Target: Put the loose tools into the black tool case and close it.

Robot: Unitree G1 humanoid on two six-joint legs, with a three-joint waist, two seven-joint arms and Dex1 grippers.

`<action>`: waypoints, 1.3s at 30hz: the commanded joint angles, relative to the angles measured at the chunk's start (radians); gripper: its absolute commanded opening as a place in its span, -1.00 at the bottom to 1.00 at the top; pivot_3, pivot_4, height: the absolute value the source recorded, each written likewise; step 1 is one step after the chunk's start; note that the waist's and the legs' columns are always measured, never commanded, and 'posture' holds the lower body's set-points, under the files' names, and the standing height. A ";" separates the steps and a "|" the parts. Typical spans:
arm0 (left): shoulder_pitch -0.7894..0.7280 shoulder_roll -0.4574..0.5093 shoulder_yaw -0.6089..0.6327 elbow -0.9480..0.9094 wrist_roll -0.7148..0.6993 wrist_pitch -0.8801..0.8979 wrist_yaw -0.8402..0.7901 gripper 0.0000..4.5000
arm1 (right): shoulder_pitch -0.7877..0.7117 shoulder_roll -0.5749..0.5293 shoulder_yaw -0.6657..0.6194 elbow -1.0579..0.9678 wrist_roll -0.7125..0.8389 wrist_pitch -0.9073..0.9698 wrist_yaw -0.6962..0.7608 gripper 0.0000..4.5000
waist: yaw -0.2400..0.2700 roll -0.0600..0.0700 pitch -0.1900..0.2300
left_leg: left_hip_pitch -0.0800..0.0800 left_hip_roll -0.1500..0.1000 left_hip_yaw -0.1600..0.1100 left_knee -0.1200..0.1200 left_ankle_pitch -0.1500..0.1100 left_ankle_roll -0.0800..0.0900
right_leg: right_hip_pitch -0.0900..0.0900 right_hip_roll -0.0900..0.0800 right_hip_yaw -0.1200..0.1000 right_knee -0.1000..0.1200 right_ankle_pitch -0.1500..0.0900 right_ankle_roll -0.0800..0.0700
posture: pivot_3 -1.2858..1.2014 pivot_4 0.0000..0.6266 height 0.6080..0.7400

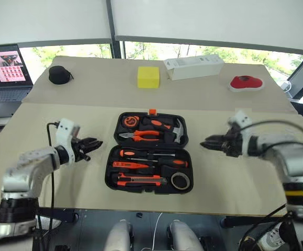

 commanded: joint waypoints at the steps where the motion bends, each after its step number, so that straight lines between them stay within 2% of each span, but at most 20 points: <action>1: -0.089 0.003 -0.030 0.011 -0.020 0.137 0.042 0.58 | -0.123 0.013 -0.004 0.006 0.056 0.294 -0.081 0.59 | 0.000 0.000 0.000 | 0.000 0.000 0.000 0.000 0.000 0.000 | 0.000 0.000 0.000 0.000 0.000 0.000 | 0.03 -0.52 1.00; 3: -0.170 -0.034 -0.044 0.057 -0.022 0.214 0.083 0.89 | -0.190 0.040 0.038 0.041 0.031 0.335 -0.135 0.91 | 0.001 0.000 0.000 | 0.000 0.000 0.000 0.000 0.000 0.000 | 0.000 0.000 0.000 0.000 0.000 0.000 | 0.03 -0.52 1.00; 4: -0.198 -0.050 -0.046 0.076 -0.022 0.240 0.099 0.99 | -0.210 0.048 0.052 0.055 0.024 0.340 -0.152 1.00 | 0.002 -0.001 0.000 | -0.001 -0.001 0.000 0.000 0.000 0.000 | -0.001 0.000 0.000 0.000 0.000 0.000 | 0.03 -0.52 1.00; 11: -0.320 -0.103 -0.101 0.228 0.076 0.231 0.188 0.99 | -0.341 0.154 0.107 0.271 -0.059 0.286 -0.289 1.00 | 0.001 -0.002 0.001 | -0.003 -0.002 0.001 0.000 0.000 0.000 | -0.002 0.000 0.000 0.000 0.000 0.000 | 0.03 -0.52 1.00; 19: -0.368 -0.142 -0.108 0.326 0.096 0.237 0.206 0.99 | -0.382 0.170 0.211 0.409 -0.105 0.206 -0.283 1.00 | 0.000 -0.002 0.001 | -0.005 -0.002 0.002 0.000 0.000 0.000 | -0.004 -0.001 0.000 0.000 0.000 0.000 | 0.03 -0.52 1.00; 22: -0.375 -0.149 -0.110 0.355 0.097 0.233 0.194 1.00 | -0.378 0.173 0.236 0.427 -0.120 0.200 -0.287 0.68 | 0.000 -0.002 0.001 | -0.005 -0.002 0.002 0.000 0.000 0.000 | -0.004 -0.001 0.000 0.000 0.000 0.000 | 0.03 -0.52 1.00; 23: -0.380 -0.152 -0.110 0.367 0.097 0.230 0.190 1.00 | -0.378 0.175 0.239 0.432 -0.123 0.202 -0.289 0.51 | 0.000 -0.002 0.001 | -0.005 -0.002 0.002 0.000 0.000 0.000 | -0.004 -0.001 -0.001 0.000 0.000 0.000 | 0.03 -0.52 1.00; 26: -0.391 -0.160 -0.121 0.394 0.100 0.223 0.176 0.69 | -0.377 0.184 0.244 0.439 -0.125 0.210 -0.294 0.09 | 0.002 -0.002 0.001 | -0.005 -0.003 0.002 0.000 0.000 0.000 | -0.003 -0.001 -0.001 0.000 0.000 0.000 | 0.03 -0.52 1.00; 32: -0.403 -0.178 -0.119 0.440 0.095 0.211 0.146 -0.33 | -0.369 0.205 0.239 0.441 -0.119 0.221 -0.302 -0.85 | 0.004 -0.002 0.001 | -0.004 -0.003 0.002 0.001 0.000 0.000 | 0.000 -0.002 -0.002 0.000 0.000 0.000 | 0.03 -0.52 1.00; 33: -0.405 -0.181 -0.115 0.451 0.095 0.208 0.143 -0.41 | -0.368 0.208 0.237 0.443 -0.120 0.220 -0.304 -0.92 | 0.004 -0.002 0.001 | -0.002 -0.003 0.002 0.001 0.000 0.000 | 0.001 -0.002 -0.002 0.000 0.000 0.000 | 0.03 -0.52 1.00; 34: -0.405 -0.180 -0.114 0.463 0.099 0.200 0.138 -0.62 | -0.367 0.214 0.231 0.445 -0.119 0.217 -0.308 -1.00 | 0.004 -0.002 0.001 | -0.001 -0.003 0.002 0.001 0.001 0.000 | 0.002 -0.002 -0.002 0.000 0.000 0.000 | 0.03 -0.52 1.00; 36: -0.401 -0.179 -0.100 0.480 0.099 0.183 0.132 -0.92 | -0.364 0.228 0.209 0.444 -0.115 0.204 -0.318 -1.00 | 0.003 -0.002 0.001 | -0.001 -0.003 0.002 0.001 0.002 0.000 | 0.002 -0.002 -0.002 0.001 0.000 0.000 | 0.03 -0.52 1.00; 39: -0.389 -0.176 -0.077 0.488 0.094 0.178 0.127 -0.96 | -0.344 0.239 0.186 0.405 -0.111 0.136 -0.315 -1.00 | -0.001 -0.002 0.001 | 0.003 -0.003 0.002 0.001 0.003 0.000 | 0.004 -0.001 -0.002 0.002 0.000 0.000 | 0.03 -0.52 1.00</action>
